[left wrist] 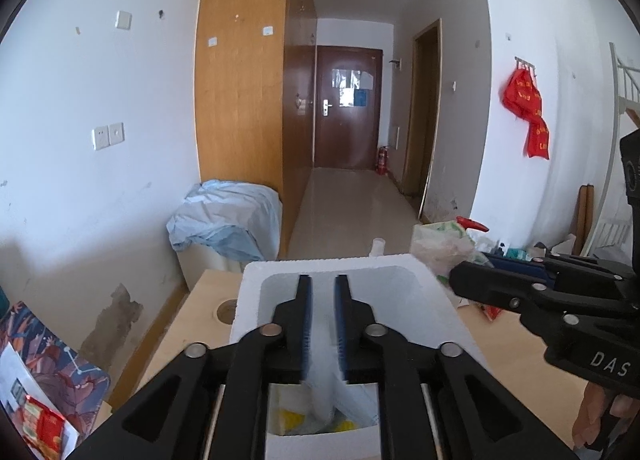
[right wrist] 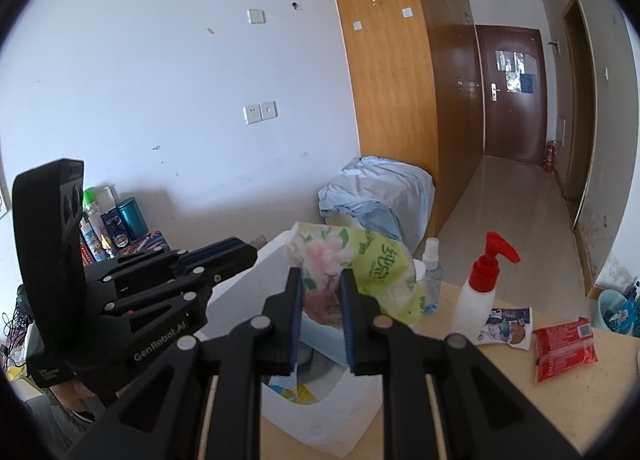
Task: Organize soft objects
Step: 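Open the left gripper to drop the white roll into the foam box, then lower the green packet into the foam box and open the right gripper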
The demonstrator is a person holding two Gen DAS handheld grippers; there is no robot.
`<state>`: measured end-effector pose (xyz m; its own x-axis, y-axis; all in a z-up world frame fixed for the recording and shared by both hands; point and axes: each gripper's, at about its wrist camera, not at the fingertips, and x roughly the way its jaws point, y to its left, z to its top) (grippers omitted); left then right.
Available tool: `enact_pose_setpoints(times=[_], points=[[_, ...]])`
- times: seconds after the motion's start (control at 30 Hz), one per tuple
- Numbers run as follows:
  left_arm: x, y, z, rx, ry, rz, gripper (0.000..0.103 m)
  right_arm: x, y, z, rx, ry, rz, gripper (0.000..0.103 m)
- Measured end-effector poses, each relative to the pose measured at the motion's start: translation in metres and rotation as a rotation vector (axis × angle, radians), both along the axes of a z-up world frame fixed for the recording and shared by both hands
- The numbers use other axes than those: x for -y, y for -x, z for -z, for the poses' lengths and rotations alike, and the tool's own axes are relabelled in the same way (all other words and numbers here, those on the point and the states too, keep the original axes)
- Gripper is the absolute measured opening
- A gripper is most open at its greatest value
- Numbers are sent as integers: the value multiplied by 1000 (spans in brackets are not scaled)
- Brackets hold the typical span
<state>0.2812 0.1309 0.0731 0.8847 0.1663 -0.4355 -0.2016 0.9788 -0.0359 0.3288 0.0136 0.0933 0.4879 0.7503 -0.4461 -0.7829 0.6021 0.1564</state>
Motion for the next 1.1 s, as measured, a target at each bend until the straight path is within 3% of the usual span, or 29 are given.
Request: enact_pose_setpoints(times=[0.07, 0.13, 1.1], points=[[-2, 3, 0, 11, -6, -25, 80, 0, 0, 1, 1, -1, 1, 21], [-2, 10, -2, 50, -29, -70, 95, 0, 1, 1, 1, -1, 0, 21], [-25, 50, -10, 64, -66, -181, 96, -29, 0, 15, -23, 25, -62, 21]])
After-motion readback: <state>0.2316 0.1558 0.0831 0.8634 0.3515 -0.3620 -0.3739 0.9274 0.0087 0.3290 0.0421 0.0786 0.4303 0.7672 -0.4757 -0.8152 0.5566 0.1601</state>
